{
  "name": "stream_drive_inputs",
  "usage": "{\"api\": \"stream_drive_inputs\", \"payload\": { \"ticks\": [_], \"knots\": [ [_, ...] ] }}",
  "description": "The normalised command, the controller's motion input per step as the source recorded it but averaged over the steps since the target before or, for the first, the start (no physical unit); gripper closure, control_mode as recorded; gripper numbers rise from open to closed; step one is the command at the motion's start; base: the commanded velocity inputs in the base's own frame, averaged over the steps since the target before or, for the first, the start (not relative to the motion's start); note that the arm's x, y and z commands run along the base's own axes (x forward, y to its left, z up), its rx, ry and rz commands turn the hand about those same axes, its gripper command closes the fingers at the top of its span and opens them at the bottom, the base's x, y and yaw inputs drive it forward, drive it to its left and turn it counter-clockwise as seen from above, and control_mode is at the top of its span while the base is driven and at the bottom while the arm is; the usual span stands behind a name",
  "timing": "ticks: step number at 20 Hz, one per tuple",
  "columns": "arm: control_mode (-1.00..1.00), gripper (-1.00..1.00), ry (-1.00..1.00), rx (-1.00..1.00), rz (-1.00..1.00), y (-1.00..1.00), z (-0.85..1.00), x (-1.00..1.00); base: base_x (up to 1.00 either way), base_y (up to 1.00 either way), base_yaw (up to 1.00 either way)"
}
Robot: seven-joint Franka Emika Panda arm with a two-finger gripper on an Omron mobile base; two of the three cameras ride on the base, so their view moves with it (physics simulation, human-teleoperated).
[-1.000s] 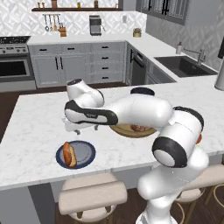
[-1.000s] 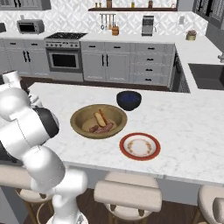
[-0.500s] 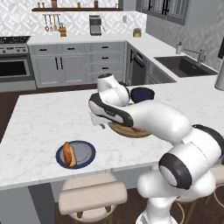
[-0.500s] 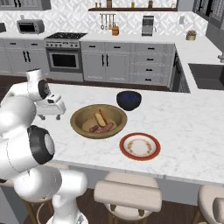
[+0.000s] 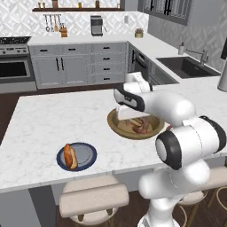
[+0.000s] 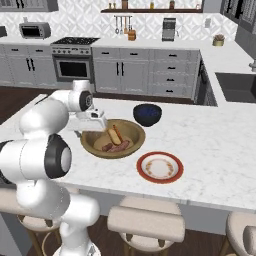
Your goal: Place one bun and one sausage from the bowl on each plate.
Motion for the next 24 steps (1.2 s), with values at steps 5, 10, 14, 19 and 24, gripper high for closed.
{"api": "stream_drive_inputs", "payload": {
  "ticks": [5, 10, 14, 19, 24],
  "knots": [
    [-1.00, -1.00, 0.19, 0.00, 0.00, -0.60, -0.32, 0.82, 0.00, 0.00, 0.00],
    [-1.00, -1.00, 0.02, 0.00, 0.01, -0.17, -0.79, 0.44, 0.00, 0.00, 0.00],
    [-1.00, -1.00, 0.03, 0.00, 0.00, -0.01, -0.59, 0.46, 0.00, 0.00, 0.00],
    [-1.00, -1.00, 0.02, 0.00, 0.00, 0.01, -0.30, 0.02, 0.00, 0.00, 0.00],
    [-1.00, -1.00, 0.07, 0.00, 0.00, 0.11, -0.18, -0.06, 0.00, 0.00, 0.00]
  ]
}}
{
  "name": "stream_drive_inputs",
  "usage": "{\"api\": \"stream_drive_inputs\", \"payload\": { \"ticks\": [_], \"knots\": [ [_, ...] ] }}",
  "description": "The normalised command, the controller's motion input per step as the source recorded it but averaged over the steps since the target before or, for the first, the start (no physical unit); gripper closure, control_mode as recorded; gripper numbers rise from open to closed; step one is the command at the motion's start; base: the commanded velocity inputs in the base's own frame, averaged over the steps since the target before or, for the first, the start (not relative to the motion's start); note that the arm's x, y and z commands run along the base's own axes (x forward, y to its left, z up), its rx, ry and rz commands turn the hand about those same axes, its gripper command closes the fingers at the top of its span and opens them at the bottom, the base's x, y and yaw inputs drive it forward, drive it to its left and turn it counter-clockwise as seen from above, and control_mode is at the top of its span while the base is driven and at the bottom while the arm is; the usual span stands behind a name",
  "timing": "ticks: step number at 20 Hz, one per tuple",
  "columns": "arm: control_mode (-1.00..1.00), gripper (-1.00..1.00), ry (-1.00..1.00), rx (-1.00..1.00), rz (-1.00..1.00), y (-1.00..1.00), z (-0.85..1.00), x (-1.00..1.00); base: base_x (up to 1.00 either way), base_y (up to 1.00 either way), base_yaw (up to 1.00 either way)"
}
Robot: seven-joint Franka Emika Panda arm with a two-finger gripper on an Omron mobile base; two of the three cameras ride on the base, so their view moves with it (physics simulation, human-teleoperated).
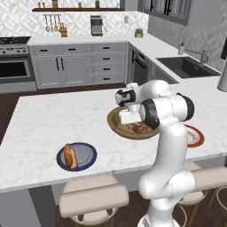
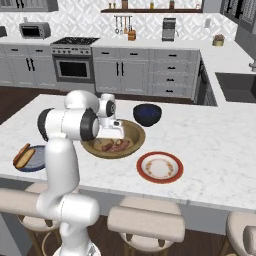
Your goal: Place one bun and one sausage from the bowl on each plate.
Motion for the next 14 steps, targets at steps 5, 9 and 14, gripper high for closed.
{"api": "stream_drive_inputs", "payload": {
  "ticks": [5, 9, 14],
  "knots": [
    [-1.00, -1.00, 0.07, 0.00, 0.00, 0.08, -0.28, -0.02, 0.00, 0.00, 0.00],
    [-1.00, -1.00, 0.02, 0.00, 0.00, -0.10, -0.29, -0.01, 0.00, 0.00, 0.00],
    [-1.00, -1.00, 0.00, -0.09, 0.00, -0.06, -0.46, 0.00, 0.00, 0.00, 0.00]
  ]
}}
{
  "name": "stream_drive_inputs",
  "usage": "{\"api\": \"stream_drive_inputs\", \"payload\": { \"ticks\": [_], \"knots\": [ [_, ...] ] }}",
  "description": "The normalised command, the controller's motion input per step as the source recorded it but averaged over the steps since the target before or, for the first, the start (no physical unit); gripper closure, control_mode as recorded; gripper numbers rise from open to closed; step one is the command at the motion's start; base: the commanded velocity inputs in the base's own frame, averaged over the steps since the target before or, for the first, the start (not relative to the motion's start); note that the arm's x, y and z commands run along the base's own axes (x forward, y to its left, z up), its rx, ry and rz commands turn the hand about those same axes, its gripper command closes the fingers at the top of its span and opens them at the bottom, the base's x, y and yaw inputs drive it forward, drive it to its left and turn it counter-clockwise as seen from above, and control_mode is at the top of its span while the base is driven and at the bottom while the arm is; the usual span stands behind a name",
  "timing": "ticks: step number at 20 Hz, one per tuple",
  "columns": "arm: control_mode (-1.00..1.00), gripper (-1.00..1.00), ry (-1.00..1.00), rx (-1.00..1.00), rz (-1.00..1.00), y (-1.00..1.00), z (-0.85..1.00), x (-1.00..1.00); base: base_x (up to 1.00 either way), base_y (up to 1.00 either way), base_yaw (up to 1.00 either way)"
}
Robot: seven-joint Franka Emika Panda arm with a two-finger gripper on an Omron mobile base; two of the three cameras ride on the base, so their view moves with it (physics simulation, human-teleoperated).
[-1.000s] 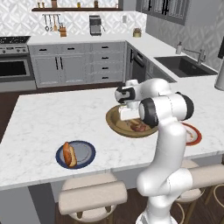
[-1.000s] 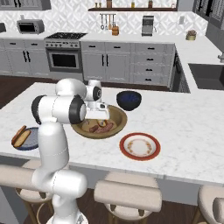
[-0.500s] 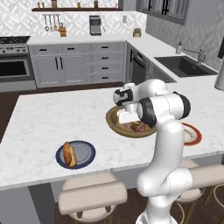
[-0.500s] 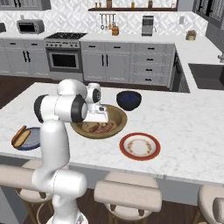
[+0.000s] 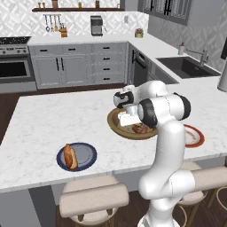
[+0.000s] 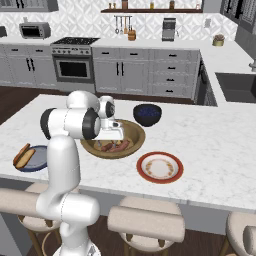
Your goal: Place one bun and one sausage from the bowl on each plate.
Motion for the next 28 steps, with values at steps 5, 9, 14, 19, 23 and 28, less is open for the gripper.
{"api": "stream_drive_inputs", "payload": {
  "ticks": [5, 9, 14, 19, 23, 28],
  "knots": [
    [-1.00, -1.00, -0.03, -0.11, 0.00, -0.22, -0.01, -0.16, 0.00, 0.00, 0.00],
    [-1.00, -1.00, -0.21, 0.00, 0.08, -0.56, -0.12, -0.17, 0.00, 0.00, 0.00],
    [-1.00, -1.00, -0.41, 0.00, 0.13, 0.11, -0.22, -0.10, 0.00, 0.00, 0.00],
    [-1.00, -1.00, -0.22, 0.03, 0.08, 0.31, -0.31, 0.00, 0.00, 0.00, 0.00],
    [-1.00, 1.00, 0.00, 0.02, 0.03, 0.06, -0.20, 0.00, 0.00, 0.00, 0.00],
    [-1.00, 1.00, 0.00, 0.00, 0.02, 0.03, -0.06, 0.00, 0.00, 0.00, 0.00]
  ]
}}
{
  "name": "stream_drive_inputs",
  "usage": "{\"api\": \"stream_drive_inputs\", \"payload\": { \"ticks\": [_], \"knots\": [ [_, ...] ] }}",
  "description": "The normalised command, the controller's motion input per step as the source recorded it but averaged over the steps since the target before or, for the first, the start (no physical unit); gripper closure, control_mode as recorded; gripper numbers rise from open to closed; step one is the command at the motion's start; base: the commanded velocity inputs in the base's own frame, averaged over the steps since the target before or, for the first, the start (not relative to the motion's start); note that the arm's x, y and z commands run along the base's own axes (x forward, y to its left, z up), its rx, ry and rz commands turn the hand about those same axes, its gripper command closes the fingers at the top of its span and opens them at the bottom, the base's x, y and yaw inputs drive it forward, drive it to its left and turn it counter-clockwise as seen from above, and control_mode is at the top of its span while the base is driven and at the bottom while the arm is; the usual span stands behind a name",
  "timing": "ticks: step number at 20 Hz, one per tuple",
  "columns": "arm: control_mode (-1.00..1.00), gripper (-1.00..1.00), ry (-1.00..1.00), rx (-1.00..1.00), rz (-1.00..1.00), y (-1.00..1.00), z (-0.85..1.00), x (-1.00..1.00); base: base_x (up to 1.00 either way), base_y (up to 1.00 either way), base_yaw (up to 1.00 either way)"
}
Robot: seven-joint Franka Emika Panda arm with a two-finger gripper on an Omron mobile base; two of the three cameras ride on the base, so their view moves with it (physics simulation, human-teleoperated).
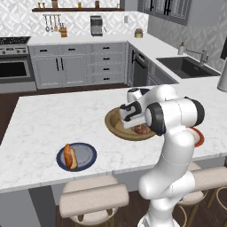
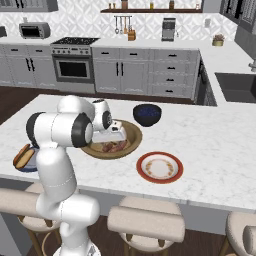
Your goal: Place one bun and one sausage from the bowl on each plate.
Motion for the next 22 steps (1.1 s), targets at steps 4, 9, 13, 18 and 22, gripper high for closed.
{"api": "stream_drive_inputs", "payload": {
  "ticks": [4, 9, 13, 18, 22],
  "knots": [
    [-1.00, 1.00, 0.00, 0.00, 0.00, 0.04, -0.03, 0.00, 0.00, 0.00, 0.00],
    [-1.00, 1.00, 0.00, 0.00, 0.00, 0.15, 0.02, 0.00, 0.00, 0.00, 0.00],
    [-1.00, 1.00, 0.00, 0.00, 0.00, 0.24, 0.27, -0.01, 0.00, 0.00, 0.00],
    [-1.00, 1.00, -0.06, 0.12, 0.00, 0.42, 0.95, -0.44, 0.00, 0.00, 0.00],
    [-1.00, 1.00, -0.08, 0.22, -0.04, 0.48, 0.81, -0.95, 0.00, 0.00, 0.00]
  ]
}}
